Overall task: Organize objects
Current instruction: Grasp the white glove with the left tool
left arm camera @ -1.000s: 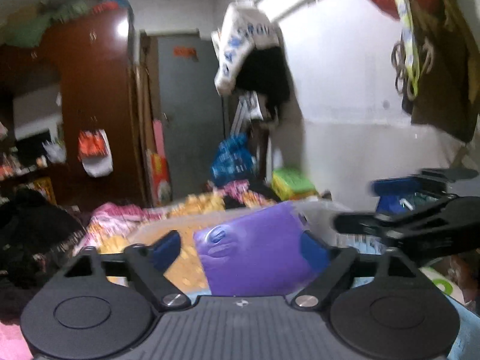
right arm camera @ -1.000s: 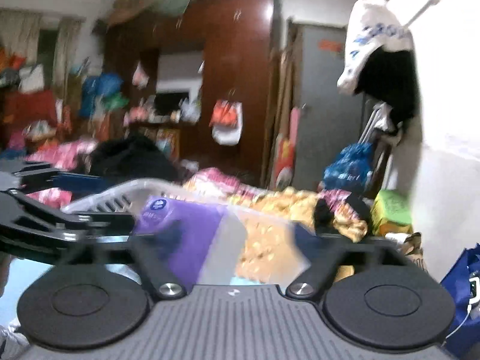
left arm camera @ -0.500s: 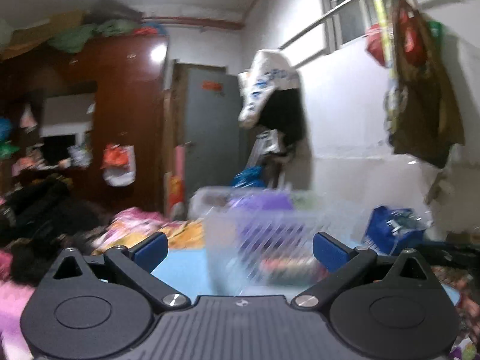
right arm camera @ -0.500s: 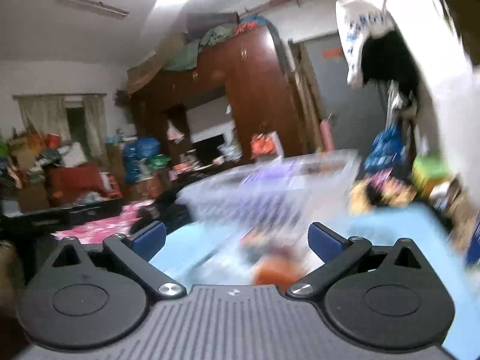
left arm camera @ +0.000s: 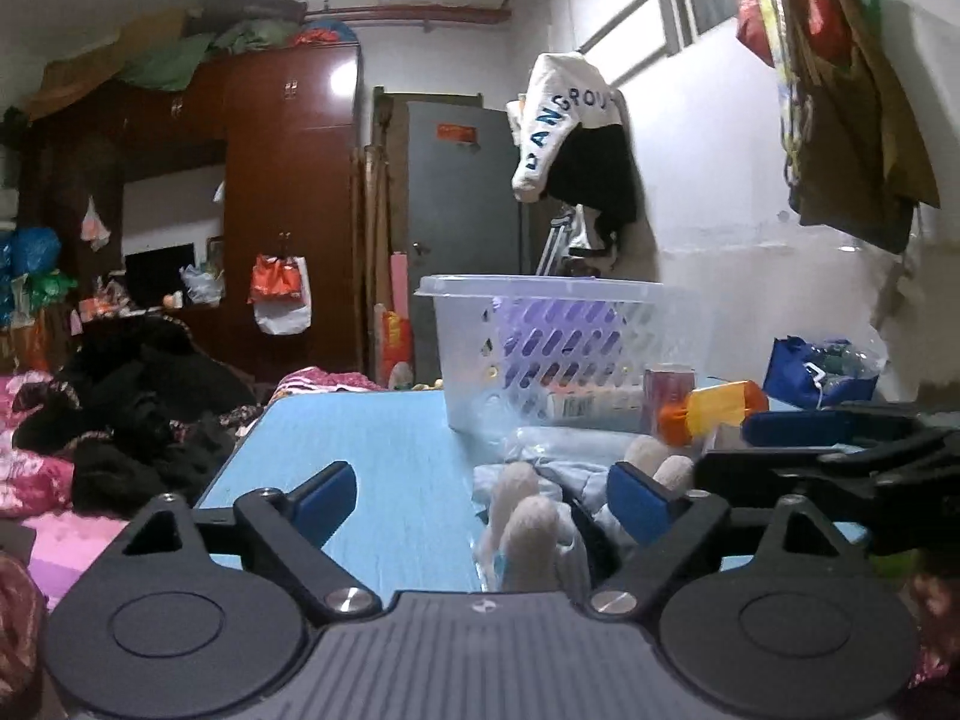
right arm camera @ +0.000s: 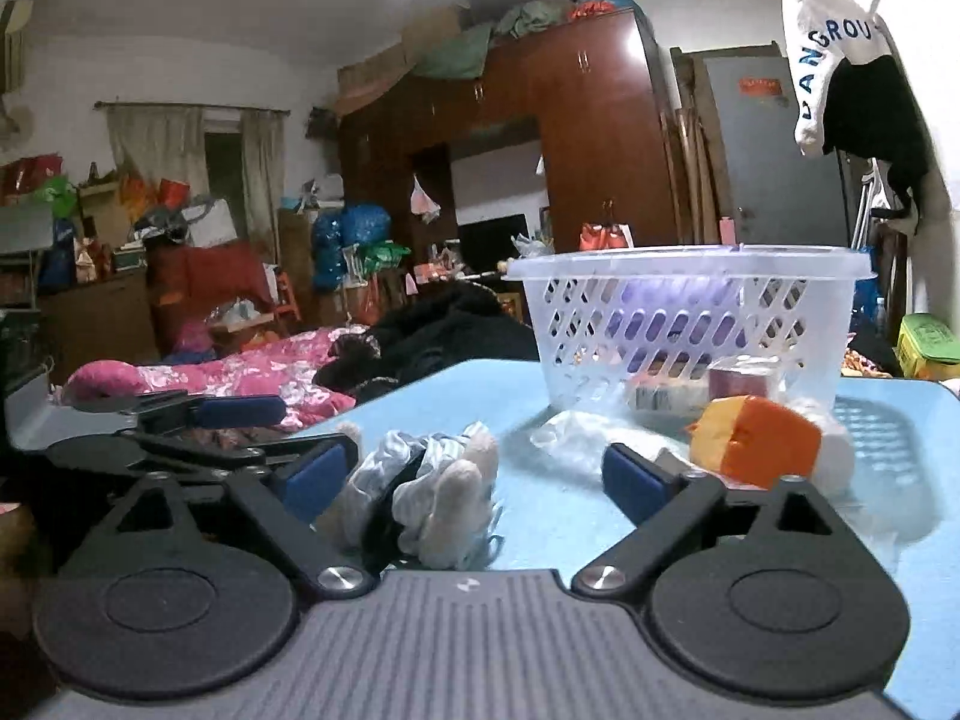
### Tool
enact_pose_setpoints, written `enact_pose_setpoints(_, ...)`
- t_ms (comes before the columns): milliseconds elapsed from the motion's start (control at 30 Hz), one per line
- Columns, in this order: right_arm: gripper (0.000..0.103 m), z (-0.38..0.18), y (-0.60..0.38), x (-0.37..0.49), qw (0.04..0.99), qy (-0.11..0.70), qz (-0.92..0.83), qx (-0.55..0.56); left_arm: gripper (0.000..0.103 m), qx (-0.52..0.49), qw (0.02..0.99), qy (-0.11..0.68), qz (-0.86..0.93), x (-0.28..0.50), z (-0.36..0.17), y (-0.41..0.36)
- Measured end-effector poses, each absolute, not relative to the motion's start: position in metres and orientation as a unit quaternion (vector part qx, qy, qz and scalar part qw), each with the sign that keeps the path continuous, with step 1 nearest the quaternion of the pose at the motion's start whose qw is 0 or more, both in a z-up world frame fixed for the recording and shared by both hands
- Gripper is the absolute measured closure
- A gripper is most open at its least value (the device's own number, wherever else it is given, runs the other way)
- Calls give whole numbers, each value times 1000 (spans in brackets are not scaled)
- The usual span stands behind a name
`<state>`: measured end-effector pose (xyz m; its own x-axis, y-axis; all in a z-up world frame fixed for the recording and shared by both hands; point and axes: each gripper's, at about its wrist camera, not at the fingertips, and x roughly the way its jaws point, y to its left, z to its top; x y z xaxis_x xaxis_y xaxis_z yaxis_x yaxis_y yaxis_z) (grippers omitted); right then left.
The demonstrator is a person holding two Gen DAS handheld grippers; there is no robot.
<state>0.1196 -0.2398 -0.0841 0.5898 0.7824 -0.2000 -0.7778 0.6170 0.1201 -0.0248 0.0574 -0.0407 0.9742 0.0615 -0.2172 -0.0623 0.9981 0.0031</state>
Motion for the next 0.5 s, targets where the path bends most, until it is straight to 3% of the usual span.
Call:
enact_pose_setpoints(200,33,-89,-239,120,890,133,436,17,31,-10,993,109,42,-30,-50,59)
enact_pose_setpoints(467,62,-99,-235,109,885,139,444,-1,63,-15,993,109,43,-32,-56,59)
enact_pose_setpoints(500,70,-99,-234,108,884,137,447,-5,70,-12,993,108,43,-32,-57,58)
